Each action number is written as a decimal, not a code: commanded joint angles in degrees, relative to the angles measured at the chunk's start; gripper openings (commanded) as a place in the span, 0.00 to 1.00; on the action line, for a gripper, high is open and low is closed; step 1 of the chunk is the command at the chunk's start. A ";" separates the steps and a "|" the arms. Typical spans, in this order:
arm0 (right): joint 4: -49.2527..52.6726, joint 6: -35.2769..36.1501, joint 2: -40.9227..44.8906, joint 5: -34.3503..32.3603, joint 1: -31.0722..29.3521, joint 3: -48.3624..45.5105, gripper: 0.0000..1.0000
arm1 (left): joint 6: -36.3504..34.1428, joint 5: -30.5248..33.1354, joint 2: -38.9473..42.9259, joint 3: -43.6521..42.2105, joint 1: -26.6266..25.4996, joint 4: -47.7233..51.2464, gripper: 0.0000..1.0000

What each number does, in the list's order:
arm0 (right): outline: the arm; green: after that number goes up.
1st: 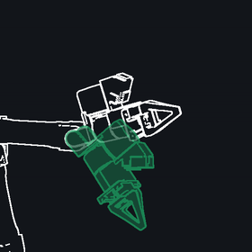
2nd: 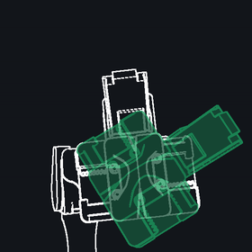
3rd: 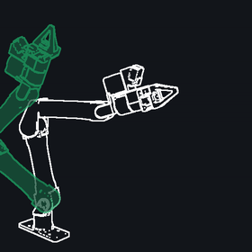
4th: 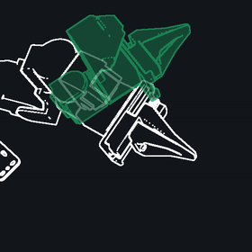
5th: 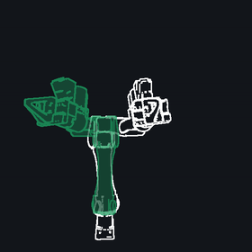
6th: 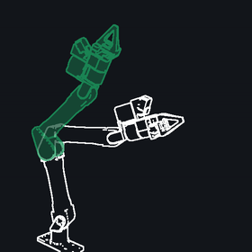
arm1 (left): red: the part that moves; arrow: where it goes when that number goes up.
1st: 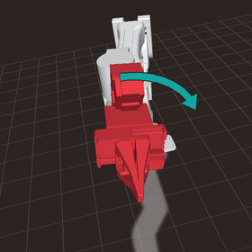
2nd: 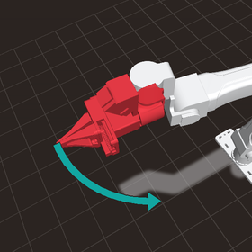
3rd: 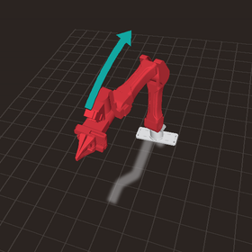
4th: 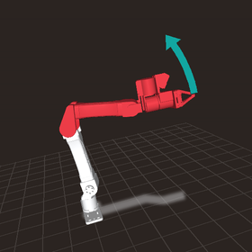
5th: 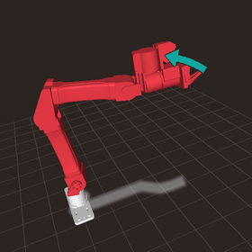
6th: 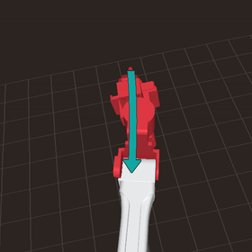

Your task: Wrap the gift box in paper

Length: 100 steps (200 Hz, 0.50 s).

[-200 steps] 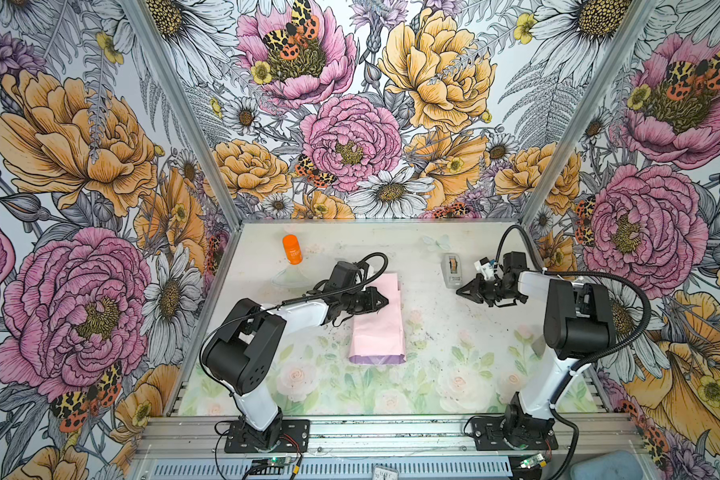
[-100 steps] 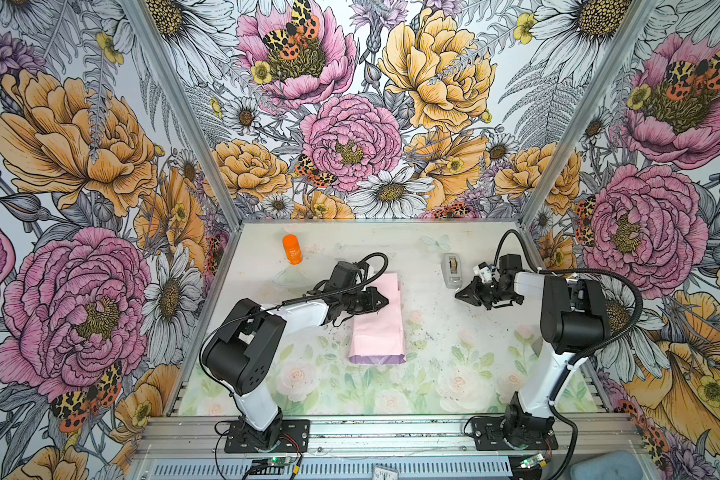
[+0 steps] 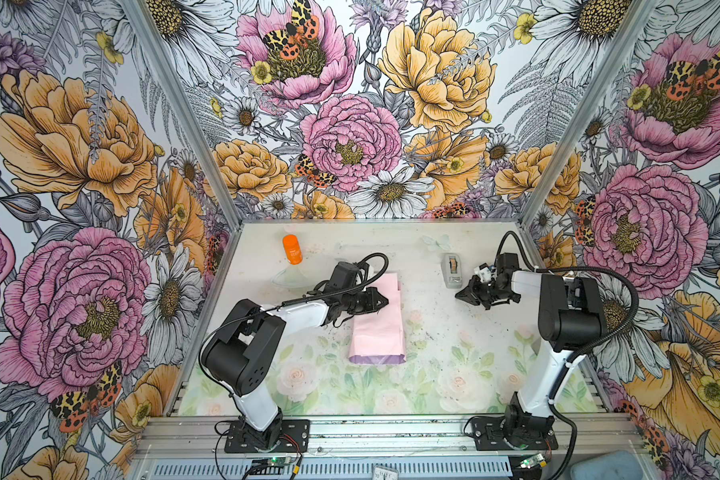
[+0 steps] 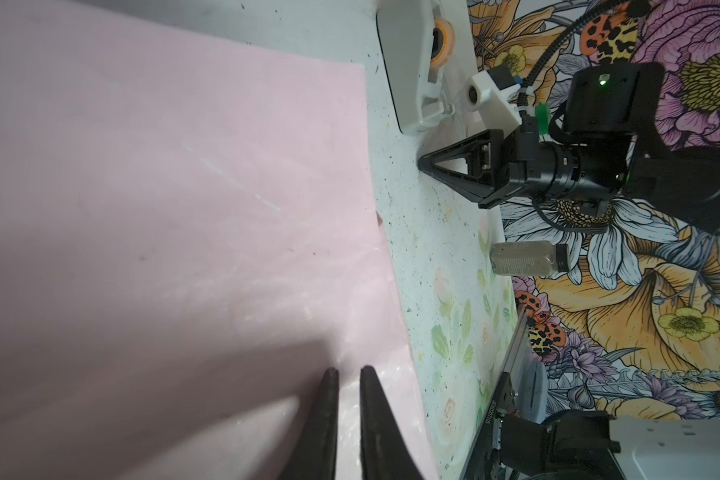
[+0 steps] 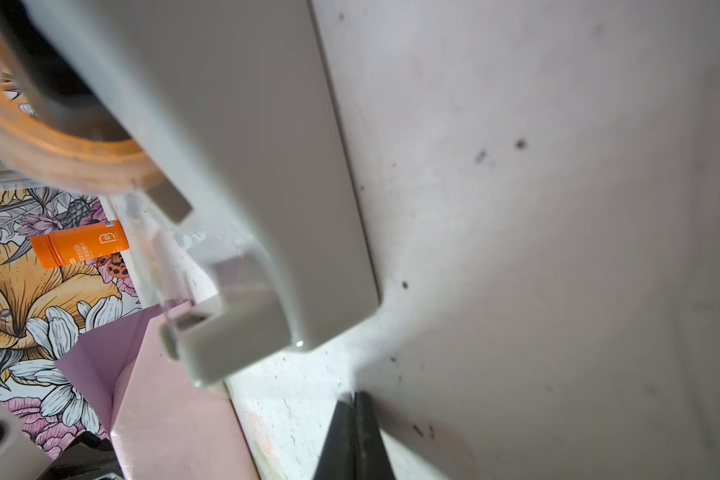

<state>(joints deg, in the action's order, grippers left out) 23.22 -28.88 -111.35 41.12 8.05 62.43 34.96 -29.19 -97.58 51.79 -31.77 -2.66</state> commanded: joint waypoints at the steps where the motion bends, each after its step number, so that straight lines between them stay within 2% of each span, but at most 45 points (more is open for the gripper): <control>1: -0.53 -2.35 0.18 -4.63 -0.46 0.42 0.00 | -1.43 3.74 -0.68 -2.30 -0.32 6.17 0.15; 100: -0.45 -7.04 2.05 -10.19 -0.49 -1.17 0.00 | -1.42 3.88 -0.35 -2.57 -0.22 6.17 0.15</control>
<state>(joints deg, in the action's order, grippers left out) 22.37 -34.24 -110.26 36.56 7.73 62.41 34.96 -28.93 -97.49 51.70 -31.77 -2.66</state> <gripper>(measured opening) 0.042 0.146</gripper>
